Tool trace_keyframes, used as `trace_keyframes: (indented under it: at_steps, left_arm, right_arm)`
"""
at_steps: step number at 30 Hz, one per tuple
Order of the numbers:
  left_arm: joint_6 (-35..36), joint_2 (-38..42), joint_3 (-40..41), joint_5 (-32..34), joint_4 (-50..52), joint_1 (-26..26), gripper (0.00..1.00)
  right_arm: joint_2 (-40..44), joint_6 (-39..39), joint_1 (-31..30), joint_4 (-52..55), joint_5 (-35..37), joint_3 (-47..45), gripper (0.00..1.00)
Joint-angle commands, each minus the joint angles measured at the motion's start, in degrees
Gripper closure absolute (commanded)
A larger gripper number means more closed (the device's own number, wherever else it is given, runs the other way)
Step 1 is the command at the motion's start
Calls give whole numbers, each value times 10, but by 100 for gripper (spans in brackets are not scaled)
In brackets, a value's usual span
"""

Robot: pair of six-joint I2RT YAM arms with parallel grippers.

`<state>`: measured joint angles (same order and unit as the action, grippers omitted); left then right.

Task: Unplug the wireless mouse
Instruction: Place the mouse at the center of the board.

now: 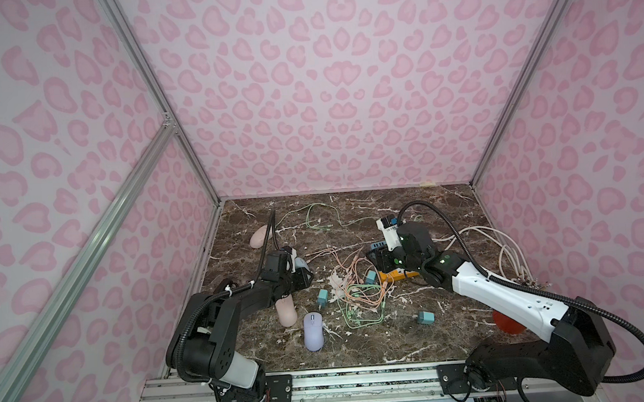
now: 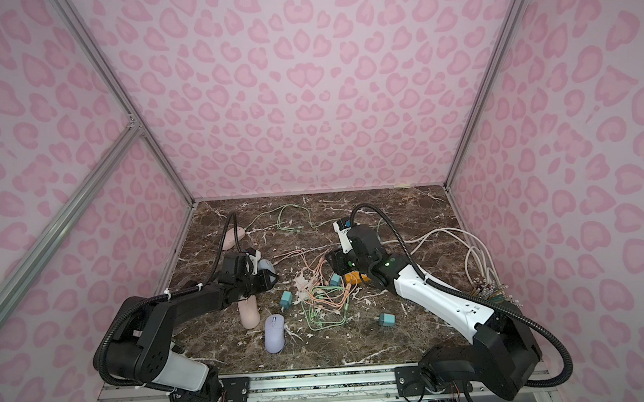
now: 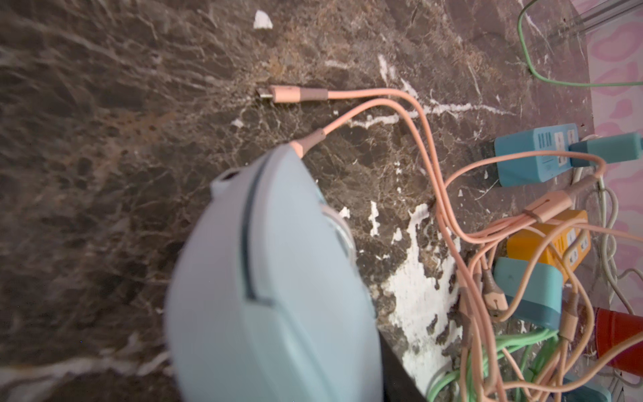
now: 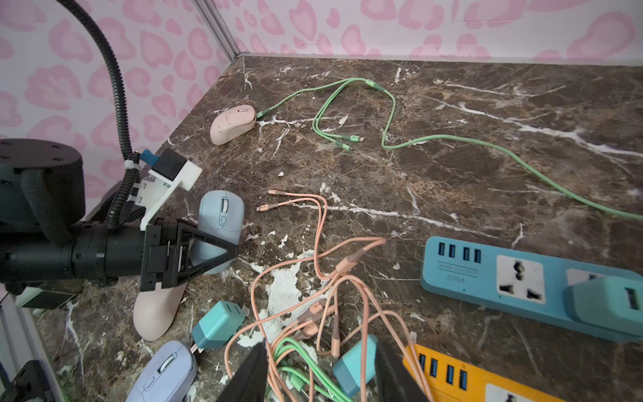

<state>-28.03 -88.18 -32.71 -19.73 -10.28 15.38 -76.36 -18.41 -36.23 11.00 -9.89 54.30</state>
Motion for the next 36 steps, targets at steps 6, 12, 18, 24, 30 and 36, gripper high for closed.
trace_keyframes:
  at_steps: [6,12,18,24,30,36]
  left_arm:
    - [-17,27,7,47,-2,-3,30]
    - [-67,53,-81,220,256,-3,21]
    - [-70,166,-51,209,244,-2,19]
    - [18,180,-85,72,181,13,40]
    - [60,39,-184,-12,116,101,45]
    - [92,-156,-382,-60,152,157,50]
  right_arm:
    - [-21,-8,59,94,118,51,35]
    - [11,-8,161,82,119,18,34]
    - [21,-8,215,25,119,-27,34]
    - [-48,-8,223,19,119,-10,34]
    - [-144,-8,223,-14,119,34,34]
    - [-189,-8,222,-28,119,62,34]
